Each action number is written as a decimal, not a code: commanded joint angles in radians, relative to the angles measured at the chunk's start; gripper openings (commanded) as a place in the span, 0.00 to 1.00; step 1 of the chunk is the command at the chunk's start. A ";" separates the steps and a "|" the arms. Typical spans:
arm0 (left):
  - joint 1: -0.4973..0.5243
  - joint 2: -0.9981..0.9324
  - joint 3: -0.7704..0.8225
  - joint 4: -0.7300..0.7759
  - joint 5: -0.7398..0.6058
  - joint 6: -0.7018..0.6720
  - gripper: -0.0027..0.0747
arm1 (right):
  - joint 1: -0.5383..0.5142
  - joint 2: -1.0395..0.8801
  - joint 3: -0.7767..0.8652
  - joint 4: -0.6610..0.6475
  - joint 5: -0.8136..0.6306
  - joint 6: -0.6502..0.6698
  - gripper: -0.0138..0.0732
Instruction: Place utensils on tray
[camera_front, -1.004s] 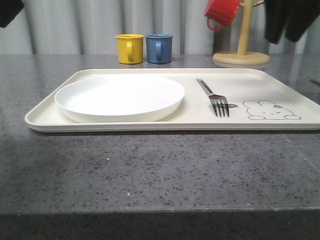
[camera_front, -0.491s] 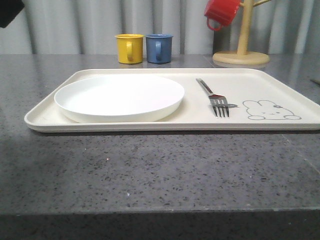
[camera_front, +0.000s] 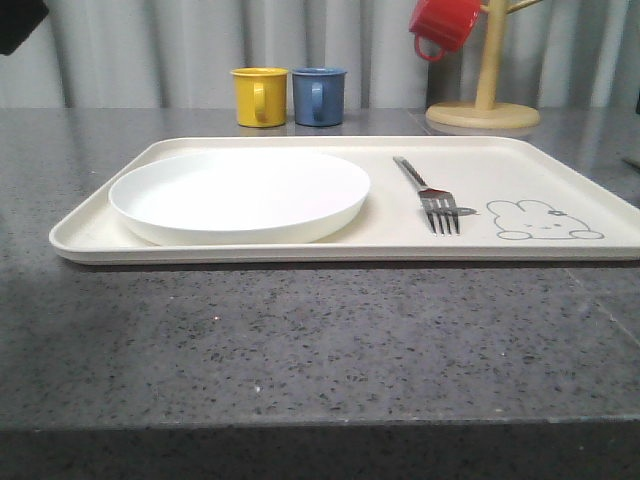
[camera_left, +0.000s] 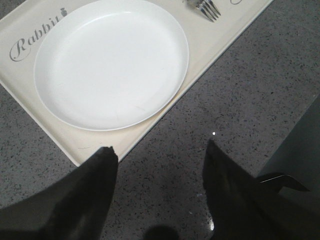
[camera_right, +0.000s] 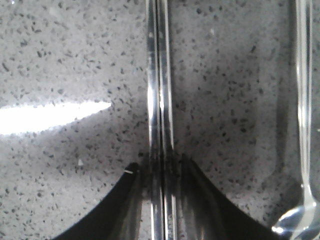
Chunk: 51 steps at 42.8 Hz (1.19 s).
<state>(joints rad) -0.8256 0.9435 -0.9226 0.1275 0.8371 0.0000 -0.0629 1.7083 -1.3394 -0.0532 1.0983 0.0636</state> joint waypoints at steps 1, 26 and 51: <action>-0.007 -0.012 -0.026 0.004 -0.061 -0.010 0.54 | -0.007 -0.041 -0.022 -0.006 -0.023 -0.015 0.40; -0.007 -0.012 -0.026 0.004 -0.061 -0.010 0.54 | -0.007 -0.023 -0.024 -0.006 -0.026 -0.025 0.18; -0.007 -0.012 -0.026 0.004 -0.061 -0.010 0.54 | 0.274 -0.050 -0.110 0.318 -0.033 -0.028 0.16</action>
<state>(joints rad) -0.8256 0.9435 -0.9226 0.1275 0.8371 0.0000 0.1844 1.6723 -1.4195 0.2268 1.1142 0.0223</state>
